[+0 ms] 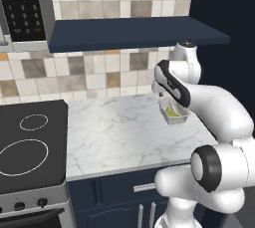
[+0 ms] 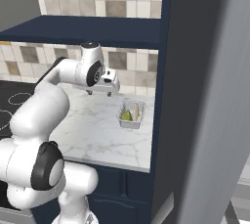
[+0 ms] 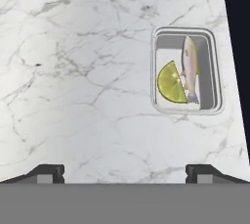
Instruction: Place the tupperware on the second highest shelf of the fridge. Make space for the tupperware among the existing items by rearranging them on the shelves if needed. Close the fridge door when finished.
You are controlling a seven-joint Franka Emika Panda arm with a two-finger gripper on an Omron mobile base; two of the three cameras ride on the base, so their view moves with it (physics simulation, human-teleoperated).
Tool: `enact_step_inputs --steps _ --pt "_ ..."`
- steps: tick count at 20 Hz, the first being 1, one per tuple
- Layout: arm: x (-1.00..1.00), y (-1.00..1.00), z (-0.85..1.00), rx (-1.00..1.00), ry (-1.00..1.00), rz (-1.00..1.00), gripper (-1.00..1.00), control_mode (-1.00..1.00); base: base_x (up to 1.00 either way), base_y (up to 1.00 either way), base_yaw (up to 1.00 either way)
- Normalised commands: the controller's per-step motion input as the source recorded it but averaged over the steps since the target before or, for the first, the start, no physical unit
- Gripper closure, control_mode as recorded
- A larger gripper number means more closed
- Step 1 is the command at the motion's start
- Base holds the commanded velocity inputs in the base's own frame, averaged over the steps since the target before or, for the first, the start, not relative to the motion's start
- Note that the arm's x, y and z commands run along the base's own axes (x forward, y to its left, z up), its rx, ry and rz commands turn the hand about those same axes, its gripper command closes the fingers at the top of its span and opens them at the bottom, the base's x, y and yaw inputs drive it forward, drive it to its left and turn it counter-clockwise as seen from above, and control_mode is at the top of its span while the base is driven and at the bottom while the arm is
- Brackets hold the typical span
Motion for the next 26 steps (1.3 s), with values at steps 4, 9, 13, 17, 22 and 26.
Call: enact_step_inputs --steps 4,9,13,17,22,26 --pt "0.13 -0.13 -0.74 0.00 0.00 0.00 -1.00 -1.00 0.00 0.00 0.00" --pt "0.14 -0.11 -0.78 -0.03 0.02 0.00 -1.00 -1.00 0.00 0.00 0.00" --pt "0.24 -0.24 -0.56 -0.07 0.13 0.00 -1.00 -1.00 0.00 0.00 0.00" --pt "0.18 -0.30 -0.32 -0.06 0.08 0.00 -1.00 -1.00 0.00 0.00 0.00" --pt "0.04 -0.22 -0.18 -0.08 0.03 -0.01 -1.00 -1.00 0.00 0.00 0.00" --pt "0.54 -0.02 -0.19 -0.04 0.04 0.00 -1.00 -1.00 0.00 0.00 0.00"
